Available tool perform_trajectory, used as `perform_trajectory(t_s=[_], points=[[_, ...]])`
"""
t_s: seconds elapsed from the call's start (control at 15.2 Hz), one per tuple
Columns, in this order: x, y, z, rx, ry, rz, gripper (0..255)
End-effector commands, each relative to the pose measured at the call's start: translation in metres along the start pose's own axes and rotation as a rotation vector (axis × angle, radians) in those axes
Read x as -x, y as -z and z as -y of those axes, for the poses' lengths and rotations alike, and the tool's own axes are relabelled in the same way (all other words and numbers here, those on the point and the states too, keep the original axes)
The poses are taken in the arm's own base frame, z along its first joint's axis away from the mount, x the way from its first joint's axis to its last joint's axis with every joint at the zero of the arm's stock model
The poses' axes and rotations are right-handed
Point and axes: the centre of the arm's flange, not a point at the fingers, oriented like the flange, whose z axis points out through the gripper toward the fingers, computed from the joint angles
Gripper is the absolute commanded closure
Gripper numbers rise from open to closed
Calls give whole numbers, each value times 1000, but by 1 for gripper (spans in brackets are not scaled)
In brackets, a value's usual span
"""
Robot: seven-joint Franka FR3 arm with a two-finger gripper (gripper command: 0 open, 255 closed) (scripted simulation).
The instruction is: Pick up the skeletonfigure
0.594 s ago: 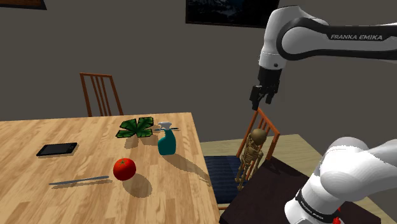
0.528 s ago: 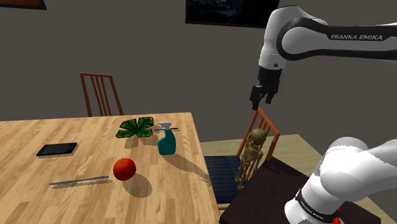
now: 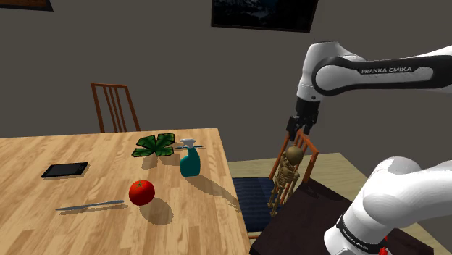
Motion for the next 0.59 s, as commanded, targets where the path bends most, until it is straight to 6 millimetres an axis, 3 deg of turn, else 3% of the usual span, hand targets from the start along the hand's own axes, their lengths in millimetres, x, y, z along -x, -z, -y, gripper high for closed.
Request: perform_trajectory(t_s=[0.0, 0.53], points=[[0, -27, -12, -12, -15, 2, 0], [1, -126, -58, -59, -76, 16, 0]])
